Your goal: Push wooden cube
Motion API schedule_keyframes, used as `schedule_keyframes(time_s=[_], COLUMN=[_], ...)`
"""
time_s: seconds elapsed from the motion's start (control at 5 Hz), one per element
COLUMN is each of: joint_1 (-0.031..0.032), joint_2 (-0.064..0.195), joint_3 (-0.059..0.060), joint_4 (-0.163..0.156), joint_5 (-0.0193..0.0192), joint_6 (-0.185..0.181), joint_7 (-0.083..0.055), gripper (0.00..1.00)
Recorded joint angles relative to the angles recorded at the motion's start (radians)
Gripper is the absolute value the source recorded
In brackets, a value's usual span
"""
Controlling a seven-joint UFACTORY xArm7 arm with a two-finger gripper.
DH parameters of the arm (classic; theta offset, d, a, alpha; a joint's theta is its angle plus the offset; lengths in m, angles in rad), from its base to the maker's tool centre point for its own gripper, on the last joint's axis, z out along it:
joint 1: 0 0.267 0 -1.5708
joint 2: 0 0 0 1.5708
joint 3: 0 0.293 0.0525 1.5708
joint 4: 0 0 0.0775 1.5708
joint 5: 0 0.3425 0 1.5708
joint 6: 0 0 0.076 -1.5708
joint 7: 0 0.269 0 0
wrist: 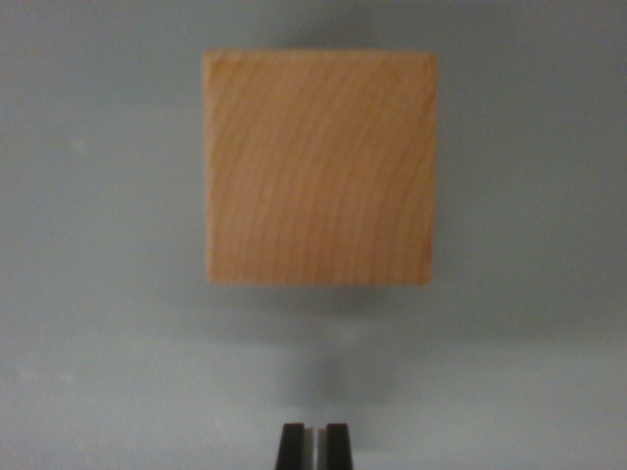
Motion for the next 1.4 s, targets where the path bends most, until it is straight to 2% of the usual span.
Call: schedule_keyframes(time_s=[0.2, 0.4, 0.6, 0.8, 1.0, 1.2, 1.4], joint_1=[0.0005, 0.0005, 0.0011, 0.0011, 0.0018, 0.0018, 0.0025], joint_2=[0.02, 0.02, 0.043, 0.043, 0.069, 0.069, 0.098], joint_3=[0.001, 0.001, 0.001, 0.001, 0.002, 0.002, 0.003], joint_4=[0.031, 0.031, 0.067, 0.067, 0.107, 0.107, 0.151], joint_5=[0.0013, 0.0013, 0.0028, 0.0028, 0.0044, 0.0044, 0.0063], joint_6=[0.011, 0.011, 0.024, 0.024, 0.038, 0.038, 0.054], joint_7=[0.0, 0.0, 0.0, 0.0, 0.0, 0.0, -0.001], gripper=[1.0, 1.0, 1.0, 1.0, 1.0, 1.0, 1.0])
